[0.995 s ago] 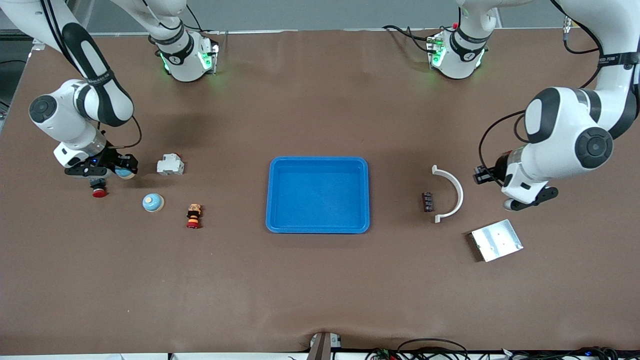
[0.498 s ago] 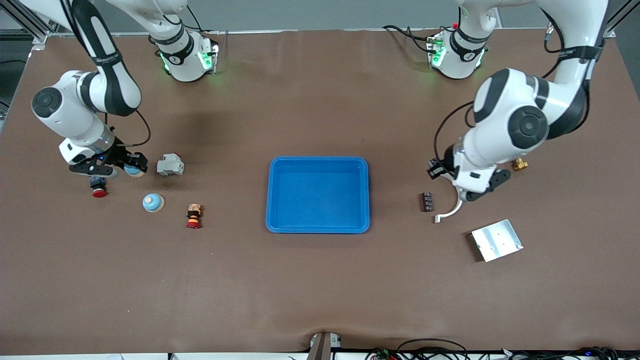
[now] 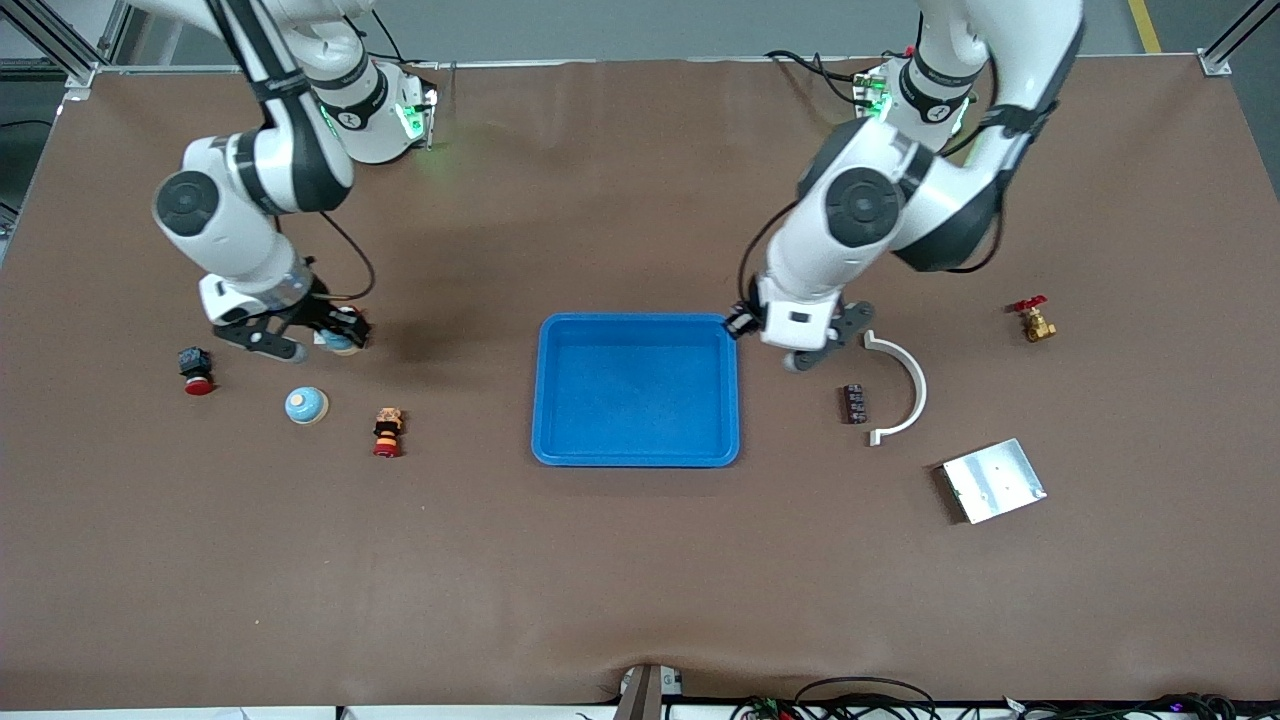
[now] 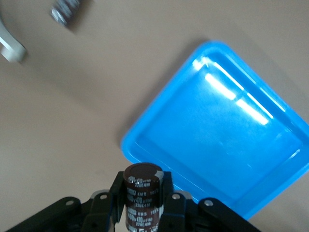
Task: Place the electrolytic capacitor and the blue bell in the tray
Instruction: 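Carry the capacitor and the blue bell toward the blue tray with both grippers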
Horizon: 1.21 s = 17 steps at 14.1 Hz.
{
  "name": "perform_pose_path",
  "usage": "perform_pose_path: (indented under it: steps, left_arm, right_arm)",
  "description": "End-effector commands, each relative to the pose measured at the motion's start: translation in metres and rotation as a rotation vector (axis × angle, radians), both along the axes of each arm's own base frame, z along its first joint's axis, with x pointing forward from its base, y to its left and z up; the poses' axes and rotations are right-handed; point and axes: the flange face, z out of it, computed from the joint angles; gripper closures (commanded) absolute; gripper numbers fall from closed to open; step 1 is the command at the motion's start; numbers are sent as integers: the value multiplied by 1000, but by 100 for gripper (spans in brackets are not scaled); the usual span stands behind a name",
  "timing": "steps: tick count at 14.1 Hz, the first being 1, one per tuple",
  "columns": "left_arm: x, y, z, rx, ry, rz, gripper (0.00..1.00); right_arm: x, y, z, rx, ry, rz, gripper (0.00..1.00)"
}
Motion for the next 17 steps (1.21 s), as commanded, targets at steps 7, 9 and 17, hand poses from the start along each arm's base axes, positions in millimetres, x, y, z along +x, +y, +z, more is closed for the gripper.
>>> perform_pose_path:
  steps: [7,9,17]
  left_arm:
    - [1,-42,-99,31,9,39,100]
    - [6,-37,-121,48,-6,26,100]
    - [25,-32,-156,28,-43,40,100]
  right_arm:
    - [22,116,42,13,11,-194,100]
    - [22,125,44,17,4,-204,100]
    - [43,163,38,30,-6,-263,100]
